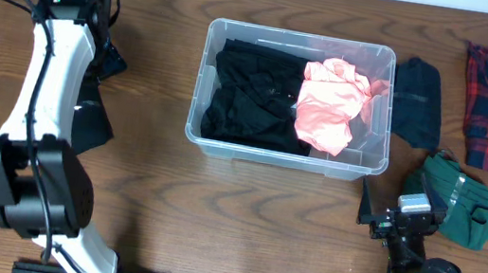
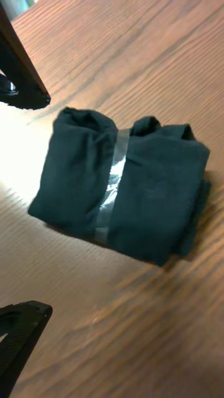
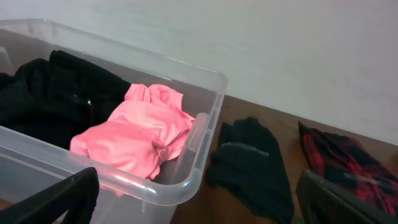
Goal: Pack container
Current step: 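Move the left gripper to the banded black bundle on the left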
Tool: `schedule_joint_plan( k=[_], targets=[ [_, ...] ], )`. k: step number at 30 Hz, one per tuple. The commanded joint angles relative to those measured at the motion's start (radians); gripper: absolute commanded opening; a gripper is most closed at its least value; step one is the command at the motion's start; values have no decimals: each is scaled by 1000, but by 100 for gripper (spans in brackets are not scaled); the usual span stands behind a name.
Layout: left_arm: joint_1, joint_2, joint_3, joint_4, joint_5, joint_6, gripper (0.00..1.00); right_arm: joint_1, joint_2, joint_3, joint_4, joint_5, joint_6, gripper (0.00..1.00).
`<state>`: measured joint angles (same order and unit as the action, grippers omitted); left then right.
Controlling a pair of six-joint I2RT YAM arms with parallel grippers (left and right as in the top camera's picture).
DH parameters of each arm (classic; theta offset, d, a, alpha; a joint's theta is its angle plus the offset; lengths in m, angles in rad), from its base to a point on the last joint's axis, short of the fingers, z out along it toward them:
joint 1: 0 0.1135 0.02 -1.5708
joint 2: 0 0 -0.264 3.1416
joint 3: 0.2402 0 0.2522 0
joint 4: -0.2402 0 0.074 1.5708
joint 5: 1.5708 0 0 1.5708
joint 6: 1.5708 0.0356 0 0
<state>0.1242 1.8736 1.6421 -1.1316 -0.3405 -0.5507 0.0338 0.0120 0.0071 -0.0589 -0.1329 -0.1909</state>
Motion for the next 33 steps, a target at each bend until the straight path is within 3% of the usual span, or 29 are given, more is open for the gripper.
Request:
schedule_joint_plan(
  k=[1,18,33],
  targets=[
    [22,43,-2,4,-12,-13,98,8,-5,-2,-4,6,11,99],
    [63,205,-3,76,70,-18,98,8,-5,-2,-4,6,11,99],
    [63,216,-3,76,79,20,98,8,-5,-2,-4,6,11,99]
  ],
)
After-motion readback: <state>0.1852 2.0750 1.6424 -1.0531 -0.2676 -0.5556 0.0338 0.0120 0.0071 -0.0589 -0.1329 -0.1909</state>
